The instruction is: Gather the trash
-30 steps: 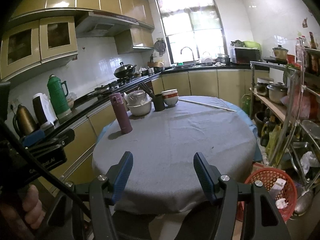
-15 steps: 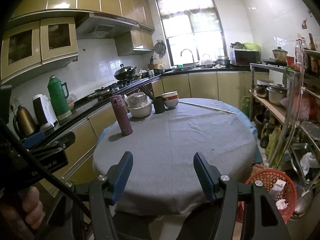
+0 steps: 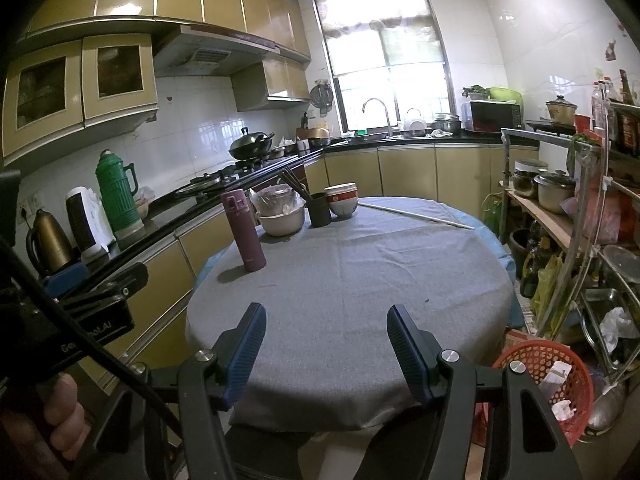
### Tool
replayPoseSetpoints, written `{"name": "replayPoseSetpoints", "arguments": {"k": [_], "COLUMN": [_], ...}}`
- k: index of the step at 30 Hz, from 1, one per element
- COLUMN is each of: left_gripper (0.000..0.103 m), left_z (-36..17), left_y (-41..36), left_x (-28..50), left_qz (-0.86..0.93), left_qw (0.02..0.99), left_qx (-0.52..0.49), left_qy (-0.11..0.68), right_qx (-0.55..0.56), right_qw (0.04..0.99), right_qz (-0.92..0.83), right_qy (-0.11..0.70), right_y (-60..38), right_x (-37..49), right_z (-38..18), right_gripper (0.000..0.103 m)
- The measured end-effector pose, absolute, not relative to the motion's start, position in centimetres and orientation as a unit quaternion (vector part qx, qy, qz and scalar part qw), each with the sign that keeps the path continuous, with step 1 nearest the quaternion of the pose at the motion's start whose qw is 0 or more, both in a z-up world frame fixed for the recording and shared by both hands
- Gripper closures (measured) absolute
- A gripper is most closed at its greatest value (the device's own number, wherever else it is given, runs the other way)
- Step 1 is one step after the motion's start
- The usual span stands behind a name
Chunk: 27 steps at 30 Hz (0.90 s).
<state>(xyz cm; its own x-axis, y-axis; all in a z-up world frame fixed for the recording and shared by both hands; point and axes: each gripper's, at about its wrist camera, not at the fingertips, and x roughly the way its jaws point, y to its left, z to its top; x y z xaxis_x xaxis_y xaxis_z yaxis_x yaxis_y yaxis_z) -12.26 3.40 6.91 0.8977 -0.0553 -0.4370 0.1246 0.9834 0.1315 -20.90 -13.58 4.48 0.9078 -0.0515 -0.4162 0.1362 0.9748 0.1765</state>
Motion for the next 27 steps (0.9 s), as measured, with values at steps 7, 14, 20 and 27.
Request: {"name": "replayPoseSetpoints", "arguments": {"k": [7, 14, 20, 27], "left_gripper": [0.012, 0.012, 0.012, 0.012], "left_z": [6.9, 6.9, 6.8, 6.7], "left_y": [3.4, 3.7, 3.5, 2.3], "left_x": [-12.3, -12.2, -12.1, -11.1], "left_qz": [-0.049, -0.051, -0.050, -0.051], "left_qw": [0.971, 0.970, 0.970, 0.967], "left_qx": [0.079, 0.082, 0.084, 0.105], "left_qy": [0.222, 0.221, 0.223, 0.228], "right_qx": [0.101, 0.102, 0.102, 0.107], "right_qw": [0.971, 0.971, 0.971, 0.971], "right_qz": [-0.048, -0.048, -0.047, -0.050], "right_qy": [0.209, 0.209, 0.209, 0.206], "right_y": [-13.6, -13.6, -13.7, -14.3], "right_x": [-20.9, -20.9, -20.8, -19.3], "right_z": [4.5, 4.5, 4.5, 4.7], "right_gripper": [0.036, 0.036, 0.036, 0.036]}}
